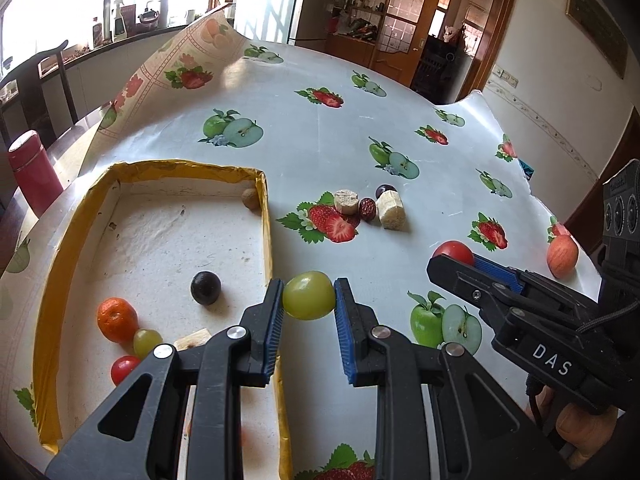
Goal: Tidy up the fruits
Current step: 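Carry the red tomato and green grape over the tray with both tools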
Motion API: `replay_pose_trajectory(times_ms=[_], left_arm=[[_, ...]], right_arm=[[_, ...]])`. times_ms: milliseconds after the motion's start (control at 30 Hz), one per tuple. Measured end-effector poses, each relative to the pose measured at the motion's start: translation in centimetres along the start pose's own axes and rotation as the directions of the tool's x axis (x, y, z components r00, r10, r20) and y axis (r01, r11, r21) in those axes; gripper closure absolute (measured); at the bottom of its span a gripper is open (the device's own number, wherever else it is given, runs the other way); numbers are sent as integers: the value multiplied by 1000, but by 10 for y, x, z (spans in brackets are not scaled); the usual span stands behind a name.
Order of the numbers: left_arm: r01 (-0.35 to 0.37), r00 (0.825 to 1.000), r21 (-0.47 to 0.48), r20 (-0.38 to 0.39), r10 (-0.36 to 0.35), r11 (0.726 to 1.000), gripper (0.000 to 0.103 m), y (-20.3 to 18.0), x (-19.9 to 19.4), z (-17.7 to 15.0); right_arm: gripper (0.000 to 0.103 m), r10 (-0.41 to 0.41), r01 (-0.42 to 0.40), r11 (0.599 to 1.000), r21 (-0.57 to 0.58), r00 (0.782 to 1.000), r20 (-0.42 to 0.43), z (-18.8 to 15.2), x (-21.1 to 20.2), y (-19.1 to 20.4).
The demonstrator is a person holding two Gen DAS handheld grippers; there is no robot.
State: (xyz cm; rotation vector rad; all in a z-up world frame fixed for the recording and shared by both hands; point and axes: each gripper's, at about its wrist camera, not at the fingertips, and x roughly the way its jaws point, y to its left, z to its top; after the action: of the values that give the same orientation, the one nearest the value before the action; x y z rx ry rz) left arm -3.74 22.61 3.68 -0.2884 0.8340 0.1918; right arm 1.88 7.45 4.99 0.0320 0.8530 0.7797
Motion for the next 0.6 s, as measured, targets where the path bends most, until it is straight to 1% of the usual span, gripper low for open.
replay_pose_trajectory(times_ms=[267, 600], left_arm=[[-18, 1000, -20, 1, 18, 1000, 81, 19, -3, -2], [-36, 999, -41, -7, 36, 999, 81, 41, -2, -1]], right_arm=[[71, 27, -27, 999, -29, 1000, -11, 1, 5, 22], [71, 45, -47, 997, -59, 998, -31, 3, 18, 40]])
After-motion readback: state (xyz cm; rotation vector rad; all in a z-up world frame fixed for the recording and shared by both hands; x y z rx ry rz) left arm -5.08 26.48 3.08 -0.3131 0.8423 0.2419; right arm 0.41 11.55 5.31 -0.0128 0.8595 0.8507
